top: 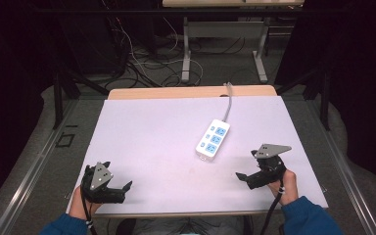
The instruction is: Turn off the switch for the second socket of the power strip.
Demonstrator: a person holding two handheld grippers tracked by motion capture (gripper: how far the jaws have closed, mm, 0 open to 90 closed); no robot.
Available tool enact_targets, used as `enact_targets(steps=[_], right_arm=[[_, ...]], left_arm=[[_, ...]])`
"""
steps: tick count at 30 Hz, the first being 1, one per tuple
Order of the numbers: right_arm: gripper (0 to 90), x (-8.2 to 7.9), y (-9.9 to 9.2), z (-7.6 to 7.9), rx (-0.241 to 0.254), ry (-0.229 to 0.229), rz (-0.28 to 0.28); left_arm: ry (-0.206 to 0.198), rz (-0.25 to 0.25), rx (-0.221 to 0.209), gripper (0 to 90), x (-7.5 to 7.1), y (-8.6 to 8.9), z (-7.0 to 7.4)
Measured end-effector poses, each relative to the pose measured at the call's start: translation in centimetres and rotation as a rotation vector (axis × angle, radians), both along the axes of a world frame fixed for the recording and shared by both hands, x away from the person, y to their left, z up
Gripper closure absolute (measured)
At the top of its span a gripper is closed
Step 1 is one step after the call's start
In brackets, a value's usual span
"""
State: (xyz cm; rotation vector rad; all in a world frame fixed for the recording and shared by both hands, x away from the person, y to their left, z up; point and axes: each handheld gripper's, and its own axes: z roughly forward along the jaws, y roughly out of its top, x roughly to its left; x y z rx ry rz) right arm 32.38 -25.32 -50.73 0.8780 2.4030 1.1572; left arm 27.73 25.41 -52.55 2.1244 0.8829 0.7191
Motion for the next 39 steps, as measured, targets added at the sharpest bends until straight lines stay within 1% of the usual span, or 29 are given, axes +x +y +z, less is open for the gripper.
enact_targets(steps=[4, 5, 6, 7, 10, 11, 12, 13, 14, 16, 20, 21, 22, 23, 24, 27, 31, 32, 33, 34, 35, 39], right_arm=[[1.2, 0.2, 0.2, 0.1, -0.002, 0.008, -0.001], [1.2, 0.4, 0.3, 0.2, -0.001, -0.002, -0.006], [1.2, 0.5, 0.3, 0.2, -0.004, 0.001, 0.003], [1.3, 0.6, 0.4, 0.3, -0.001, 0.002, -0.006], [1.4, 0.9, 0.4, 0.4, 0.001, -0.003, -0.008], [1.4, 1.0, 0.4, 0.4, -0.003, 0.008, -0.009], [1.4, 1.0, 0.4, 0.4, -0.003, 0.008, -0.009], [1.4, 1.2, 0.5, 0.4, 0.000, -0.006, -0.012], [1.4, 1.2, 0.5, 0.4, 0.000, -0.006, -0.012], [1.4, 1.4, 0.5, 0.6, -0.004, -0.006, -0.017], [1.4, 1.8, 0.5, 0.8, 0.001, -0.002, -0.017], [1.4, 2.0, 0.5, 0.9, 0.004, -0.006, -0.029], [1.4, 2.0, 0.5, 0.9, 0.004, -0.006, -0.029], [1.5, 2.1, 0.5, 0.9, 0.004, 0.001, -0.031], [1.4, 2.2, 0.5, 0.9, 0.003, -0.004, -0.028], [1.5, 2.5, 0.6, 0.9, 0.002, 0.003, -0.031], [1.5, 2.9, 0.7, 1.0, -0.003, 0.005, -0.034], [1.4, 3.0, 0.8, 1.0, -0.004, 0.003, -0.036], [1.5, 3.3, 0.8, 1.1, 0.000, 0.006, -0.035], [1.5, 3.4, 0.8, 1.1, 0.003, 0.001, -0.038], [1.5, 3.6, 0.9, 1.1, 0.004, 0.006, -0.041], [1.8, 4.1, 1.1, 1.4, -0.002, 0.000, -0.035]], left_arm=[[0.003, 0.000, -0.004, 1.1, -0.1, -0.1, 0.0], [0.004, -0.001, -0.004, 1.1, -0.1, -0.1, 0.0], [0.001, -0.002, -0.001, 1.1, 0.0, 0.0, 0.0], [0.005, 0.002, -0.007, 1.1, 0.0, -0.1, -0.1], [0.004, 0.003, -0.014, 1.1, 0.0, -0.1, -0.2], [0.003, 0.002, -0.011, 1.1, 0.1, -0.1, -0.2], [0.000, 0.001, -0.005, 1.1, 0.1, -0.1, -0.1], [0.000, 0.003, -0.006, 1.1, 0.0, -0.1, -0.1], [-0.001, 0.001, 0.002, 1.1, 0.0, -0.1, -0.1], [0.004, 0.001, 0.000, 1.1, 0.0, -0.1, -0.1], [0.001, 0.002, -0.006, 1.1, 0.1, -0.1, -0.1], [0.001, 0.003, -0.006, 1.1, 0.1, -0.1, -0.2], [0.007, 0.003, -0.003, 1.1, 0.1, -0.1, -0.2], [0.005, 0.003, -0.003, 1.1, 0.1, -0.1, -0.2], [-0.001, 0.004, -0.003, 1.1, 0.1, -0.1, -0.2], [-0.002, 0.003, 0.002, 1.1, 0.0, -0.1, -0.1], [0.000, 0.004, -0.007, 1.1, 0.1, -0.1, -0.2], [0.006, 0.003, 0.000, 1.1, 0.1, -0.1, -0.1], [0.008, 0.002, -0.004, 1.1, 0.1, -0.1, -0.2], [0.007, 0.003, -0.002, 1.1, 0.1, -0.1, -0.2], [0.005, 0.003, -0.006, 1.1, 0.1, -0.1, -0.2], [0.008, 0.002, -0.007, 1.1, 0.1, 0.0, -0.2]])
